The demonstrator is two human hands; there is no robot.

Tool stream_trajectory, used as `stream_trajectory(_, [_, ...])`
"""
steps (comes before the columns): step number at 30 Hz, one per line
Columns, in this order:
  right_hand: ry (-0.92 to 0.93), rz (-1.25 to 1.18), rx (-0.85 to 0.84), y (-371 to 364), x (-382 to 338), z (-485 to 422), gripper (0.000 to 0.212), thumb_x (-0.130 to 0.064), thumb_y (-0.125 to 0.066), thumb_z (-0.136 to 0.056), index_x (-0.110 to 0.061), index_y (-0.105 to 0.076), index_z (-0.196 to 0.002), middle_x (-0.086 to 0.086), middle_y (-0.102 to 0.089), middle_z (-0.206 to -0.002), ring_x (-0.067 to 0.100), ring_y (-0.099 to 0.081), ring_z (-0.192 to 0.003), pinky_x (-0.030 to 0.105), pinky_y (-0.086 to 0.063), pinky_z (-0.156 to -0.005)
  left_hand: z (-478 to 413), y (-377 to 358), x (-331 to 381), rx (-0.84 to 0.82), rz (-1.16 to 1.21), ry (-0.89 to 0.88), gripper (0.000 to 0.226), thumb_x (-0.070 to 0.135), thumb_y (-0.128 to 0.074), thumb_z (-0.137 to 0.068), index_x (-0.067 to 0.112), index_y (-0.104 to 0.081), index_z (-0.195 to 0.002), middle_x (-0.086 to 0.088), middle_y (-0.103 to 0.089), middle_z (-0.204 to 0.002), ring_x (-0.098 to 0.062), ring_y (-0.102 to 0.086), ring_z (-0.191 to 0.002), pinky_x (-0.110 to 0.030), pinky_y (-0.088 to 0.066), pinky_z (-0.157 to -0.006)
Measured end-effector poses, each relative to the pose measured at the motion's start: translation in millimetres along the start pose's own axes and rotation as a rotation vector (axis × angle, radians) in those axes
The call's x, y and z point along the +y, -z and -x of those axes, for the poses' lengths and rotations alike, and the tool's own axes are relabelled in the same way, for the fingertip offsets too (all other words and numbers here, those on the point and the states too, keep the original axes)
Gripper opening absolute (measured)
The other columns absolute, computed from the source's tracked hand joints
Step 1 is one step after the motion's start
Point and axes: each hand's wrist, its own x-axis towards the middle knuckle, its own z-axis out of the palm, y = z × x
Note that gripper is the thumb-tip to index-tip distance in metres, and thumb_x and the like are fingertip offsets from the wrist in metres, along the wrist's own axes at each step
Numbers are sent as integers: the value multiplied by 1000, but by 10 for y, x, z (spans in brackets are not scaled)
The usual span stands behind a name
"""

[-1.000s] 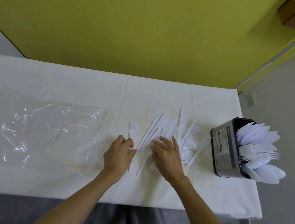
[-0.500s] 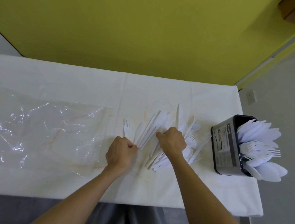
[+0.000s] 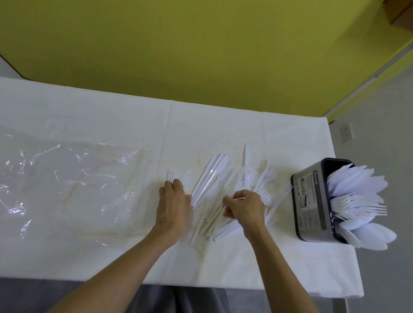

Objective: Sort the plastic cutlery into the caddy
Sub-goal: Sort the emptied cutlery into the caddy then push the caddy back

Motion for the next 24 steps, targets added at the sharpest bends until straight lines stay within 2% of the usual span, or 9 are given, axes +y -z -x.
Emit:
stream_trajectory(2, [16,63,-23,-131,57,54,16,-6,-68,-80,8,-66,-88,13,-73,-67,14,-71,-52,28,-62,-68,50,-14,-15,1,21,-8,22,14,-49,-95,4,-48,-114,-17,-51,-114,-31,-48,-105,-39,-42,-89])
stream_trajectory(4, [54,135,-13,-269,91,103,15,-8,-68,-80,6,-66,-84,11,-73,-63,11,-70,-51,13,-54,-53,36,-3,-7,-18,-39,-51,17,13,-49,-96,6,-49,-111,-13,-54,-108,-25,-50,-100,-32,-43,-84])
stream_trajectory(6, [88,178,9,-386,111,108,15,-11,-70,-80,2,-63,-82,10,-71,-62,12,-68,-48,9,-46,-43,-34,11,26,-18,-21,-80,13,12,-49,-97,7,-51,-109,-10,-57,-102,-22,-54,-94,-28,-47,-78])
stream_trajectory(10, [134,267,21,-520,92,43,27,-20,-76,-78,2,-60,-82,14,-69,-68,20,-68,-49,29,-58,-52,-186,14,108,-56,84,-43,20,22,-52,-97,8,-57,-110,-6,-63,-102,-22,-61,-93,-28,-49,-79])
stream_trajectory(15, [115,304,20,-482,25,-7,23,-15,-67,-77,8,-64,-81,19,-70,-72,24,-68,-51,30,-58,-53,-221,-3,102,-91,120,-4,20,24,-68,-87,11,-59,-99,-1,-66,-89,-18,-61,-83,-27,-49,-74])
stream_trajectory(17, [76,287,2,-436,2,-8,24,-14,-68,-77,9,-65,-84,19,-71,-73,19,-64,-45,22,-54,-46,-220,7,78,-101,124,29,16,21,-67,-88,9,-61,-97,-2,-66,-91,-19,-62,-85,-27,-48,-74])
stream_trajectory(20, [52,292,-28,-318,-9,-18,25,-19,-70,-80,5,-66,-86,12,-70,-68,5,-53,-33,7,-38,-33,-203,20,39,-112,103,45,13,17,-63,-89,7,-62,-97,-7,-67,-95,-22,-63,-88,-30,-50,-77])
stream_trajectory(22, [52,277,-48,-228,-16,-9,21,-20,-69,-80,0,-65,-79,6,-66,-60,4,-57,-36,8,-43,-39,-182,19,52,-113,99,49,15,20,-62,-90,7,-61,-95,-7,-66,-93,-23,-62,-87,-29,-47,-73])
stream_trajectory(24, [54,233,-50,-135,-11,5,18,-17,-69,-79,-4,-60,-69,6,-66,-57,14,-67,-49,19,-55,-53,-172,14,97,-111,92,63,25,30,-65,-86,7,-59,-92,-5,-62,-89,-22,-59,-81,-27,-42,-67])
